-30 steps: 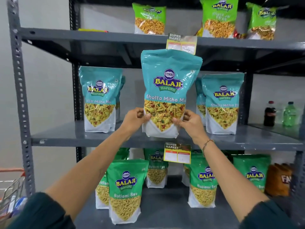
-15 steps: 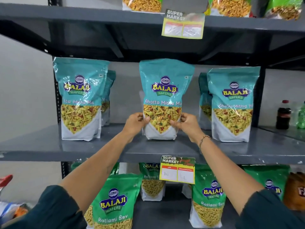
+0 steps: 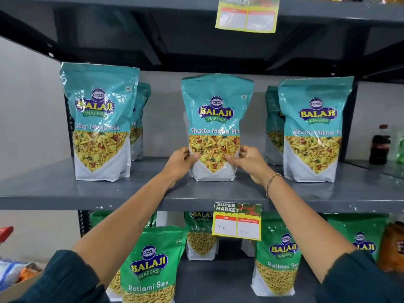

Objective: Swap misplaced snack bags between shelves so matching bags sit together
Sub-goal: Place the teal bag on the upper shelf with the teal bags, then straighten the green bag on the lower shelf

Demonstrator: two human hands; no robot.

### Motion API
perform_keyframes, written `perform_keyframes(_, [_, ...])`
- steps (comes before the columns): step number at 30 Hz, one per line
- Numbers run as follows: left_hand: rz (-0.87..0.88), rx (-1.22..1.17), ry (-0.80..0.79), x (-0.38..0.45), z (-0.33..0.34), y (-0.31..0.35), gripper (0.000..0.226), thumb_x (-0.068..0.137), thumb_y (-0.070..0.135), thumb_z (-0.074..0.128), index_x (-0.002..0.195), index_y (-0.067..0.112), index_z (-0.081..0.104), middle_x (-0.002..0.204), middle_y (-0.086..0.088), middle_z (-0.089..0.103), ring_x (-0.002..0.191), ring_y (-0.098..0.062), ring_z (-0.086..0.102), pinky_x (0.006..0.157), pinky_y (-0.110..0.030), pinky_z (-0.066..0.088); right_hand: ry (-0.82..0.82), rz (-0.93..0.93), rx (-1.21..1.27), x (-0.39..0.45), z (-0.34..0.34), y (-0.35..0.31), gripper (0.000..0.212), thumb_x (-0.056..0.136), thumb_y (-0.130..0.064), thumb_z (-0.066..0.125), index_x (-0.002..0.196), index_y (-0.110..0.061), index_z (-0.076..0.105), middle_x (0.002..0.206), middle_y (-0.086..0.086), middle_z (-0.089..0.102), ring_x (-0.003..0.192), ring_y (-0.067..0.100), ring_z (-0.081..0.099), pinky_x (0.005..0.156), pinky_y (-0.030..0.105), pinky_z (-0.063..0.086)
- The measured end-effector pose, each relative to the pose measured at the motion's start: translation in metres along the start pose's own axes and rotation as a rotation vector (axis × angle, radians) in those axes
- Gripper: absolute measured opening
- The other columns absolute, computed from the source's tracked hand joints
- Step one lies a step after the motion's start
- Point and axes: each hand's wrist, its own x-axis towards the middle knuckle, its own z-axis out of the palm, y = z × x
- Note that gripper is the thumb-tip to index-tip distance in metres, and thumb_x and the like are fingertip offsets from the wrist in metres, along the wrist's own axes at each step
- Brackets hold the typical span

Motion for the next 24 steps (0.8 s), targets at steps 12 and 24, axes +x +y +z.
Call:
perform_keyframes(12, [0.072, 0.196, 0.280, -0.060, -0.008, 0.028, 0.041, 0.092, 0.031, 0.049, 0.128, 0.011, 0.047, 0.130, -0.006, 0.057, 0.113, -0.016, 0.053, 0.094, -0.027, 0.041, 0.481, -0.244, -0.211, -0.048, 0.023, -0.020, 0.019, 0.083, -0.014, 0.061, 0.101, -0.008, 0.062, 0.094, 0.005, 0.066, 0.090, 0.017, 0.063, 0.069, 0.013, 0.048])
perform_keyframes(24, [0.074, -0.194, 0.358, -0.224, -0.025, -0.036, 0.014, 0.095, 0.019, 0.047, 0.092, 0.018, 0.061, 0.077, 0.001, 0.062, 0.066, -0.006, 0.059, 0.061, -0.021, 0.053, 0.174, -0.166, 0.199, -0.209, 0.135, 0.030, 0.008, 0.082, -0.004, 0.061, 0.089, -0.007, 0.063, 0.077, 0.014, 0.068, 0.073, 0.018, 0.067, 0.071, 0.028, 0.056])
